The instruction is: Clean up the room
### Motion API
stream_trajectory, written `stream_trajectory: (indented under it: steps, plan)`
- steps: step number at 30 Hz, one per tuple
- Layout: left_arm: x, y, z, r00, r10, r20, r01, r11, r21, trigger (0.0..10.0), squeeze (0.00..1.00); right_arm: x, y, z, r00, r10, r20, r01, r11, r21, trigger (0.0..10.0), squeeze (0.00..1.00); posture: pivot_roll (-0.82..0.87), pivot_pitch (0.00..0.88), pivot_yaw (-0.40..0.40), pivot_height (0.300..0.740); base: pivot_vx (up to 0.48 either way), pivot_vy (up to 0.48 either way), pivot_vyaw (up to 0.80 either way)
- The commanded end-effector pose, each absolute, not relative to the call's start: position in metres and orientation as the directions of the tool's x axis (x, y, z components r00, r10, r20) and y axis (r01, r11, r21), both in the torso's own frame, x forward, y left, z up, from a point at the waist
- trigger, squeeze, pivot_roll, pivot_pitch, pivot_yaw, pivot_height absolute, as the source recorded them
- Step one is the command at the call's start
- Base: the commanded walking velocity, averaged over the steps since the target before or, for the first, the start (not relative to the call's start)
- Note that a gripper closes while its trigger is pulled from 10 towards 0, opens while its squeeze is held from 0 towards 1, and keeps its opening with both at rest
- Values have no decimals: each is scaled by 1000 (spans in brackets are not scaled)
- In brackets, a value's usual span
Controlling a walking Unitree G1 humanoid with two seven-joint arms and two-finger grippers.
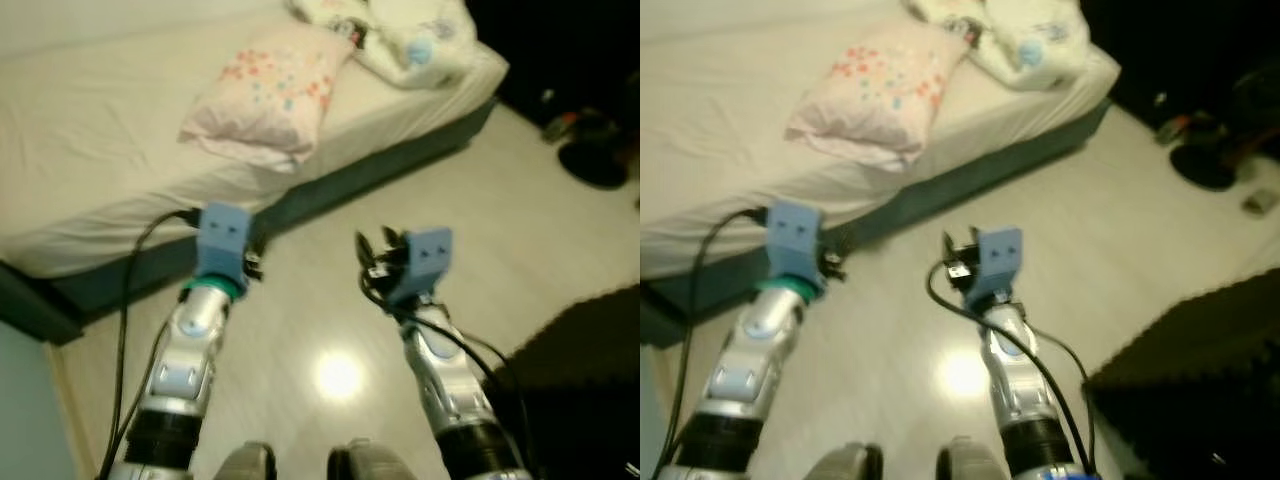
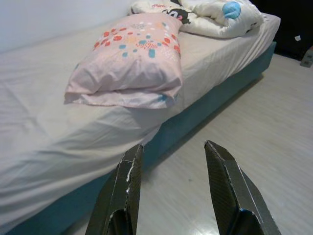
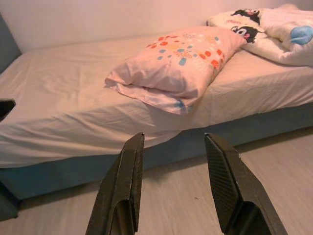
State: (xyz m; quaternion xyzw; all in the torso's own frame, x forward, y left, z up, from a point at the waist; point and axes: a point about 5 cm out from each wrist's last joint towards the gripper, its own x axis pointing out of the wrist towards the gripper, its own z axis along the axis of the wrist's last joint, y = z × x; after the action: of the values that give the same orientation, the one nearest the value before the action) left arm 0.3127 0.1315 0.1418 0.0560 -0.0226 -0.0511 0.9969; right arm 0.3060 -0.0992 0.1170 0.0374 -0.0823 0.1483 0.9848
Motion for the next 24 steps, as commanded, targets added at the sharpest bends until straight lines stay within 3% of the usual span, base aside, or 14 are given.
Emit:
stream_trajectory:
  steps: [1, 13, 24]
  plan:
    - [311, 126, 136, 992, -122, 21, 119, 986, 118, 10000, 0, 305, -107, 111, 953, 263, 153, -274, 960, 52, 10000, 0, -40, 81, 9, 740, 412, 0, 0]
    - [311, 124, 137, 992, -125, 24, 122, 985, 118, 10000, 0, 306, -108, 111, 954, 258, 152, -269, 962, 54, 10000, 0, -40, 82, 9, 740, 407, -41, 0]
    - [311, 124, 137, 992, -125, 23, 121, 985, 122, 10000, 0, 306, -109, 112, 955, 256, 153, -267, 962, 55, 10000, 0, -40, 82, 11, 740, 398, -189, 0]
